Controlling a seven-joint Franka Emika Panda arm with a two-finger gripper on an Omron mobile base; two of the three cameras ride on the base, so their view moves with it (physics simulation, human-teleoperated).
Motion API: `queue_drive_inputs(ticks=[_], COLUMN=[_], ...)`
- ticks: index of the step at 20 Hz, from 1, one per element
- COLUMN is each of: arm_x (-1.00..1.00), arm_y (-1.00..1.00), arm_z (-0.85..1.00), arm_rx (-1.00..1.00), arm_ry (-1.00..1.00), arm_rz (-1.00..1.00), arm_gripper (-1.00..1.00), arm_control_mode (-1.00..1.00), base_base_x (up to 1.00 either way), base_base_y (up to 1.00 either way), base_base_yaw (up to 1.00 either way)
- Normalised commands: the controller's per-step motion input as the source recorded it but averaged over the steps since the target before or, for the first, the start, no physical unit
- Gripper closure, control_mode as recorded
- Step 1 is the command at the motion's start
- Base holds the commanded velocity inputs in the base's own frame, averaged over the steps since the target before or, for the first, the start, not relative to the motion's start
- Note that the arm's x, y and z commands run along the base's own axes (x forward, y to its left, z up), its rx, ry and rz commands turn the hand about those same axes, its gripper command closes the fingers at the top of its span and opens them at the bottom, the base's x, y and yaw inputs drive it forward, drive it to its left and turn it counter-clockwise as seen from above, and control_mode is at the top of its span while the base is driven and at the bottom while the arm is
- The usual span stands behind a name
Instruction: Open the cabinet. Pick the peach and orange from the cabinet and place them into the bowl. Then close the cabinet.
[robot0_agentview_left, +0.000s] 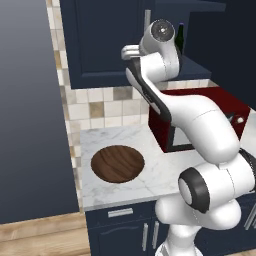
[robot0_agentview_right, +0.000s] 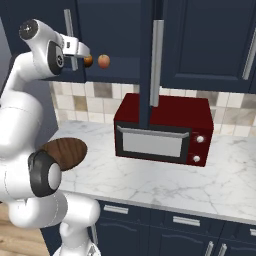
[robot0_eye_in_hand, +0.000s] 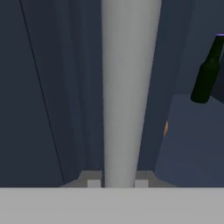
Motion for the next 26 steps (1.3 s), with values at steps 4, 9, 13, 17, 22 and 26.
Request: queue_drive_inputs(ticks=[4,9,13,17,22,26], arm_x=[0.11,0.02,-0.26,-0.49,-0.61,-0.69], arm_y=[-0.02,0.00,0.01,0.07,0.13,0.13], arm_z=[0.00,0.00,0.00,0.00,0.00,0.00], arm_rx=[0.00,0.00,0.00,0.00,0.00,0.00], arm_ry=[0.00,0.00,0.00,0.00,0.00,0.00], arm_rz=[0.00,0.00,0.00,-0.02,-0.06,-0.07], arm_gripper=[1.00,1.00,1.00,1.00,1.00,1.00], arm_control_mode=[-1.00,-1.00,-1.00,-1.00,-1.00,-1.00], base_base_x=[0.00,0.00,0.00,0.00,0.00,0.00], base_base_y=[0.00,0.00,0.00,0.00,0.00,0.00], base_base_yaw=[0.00,0.00,0.00,0.00,0.00,0.00])
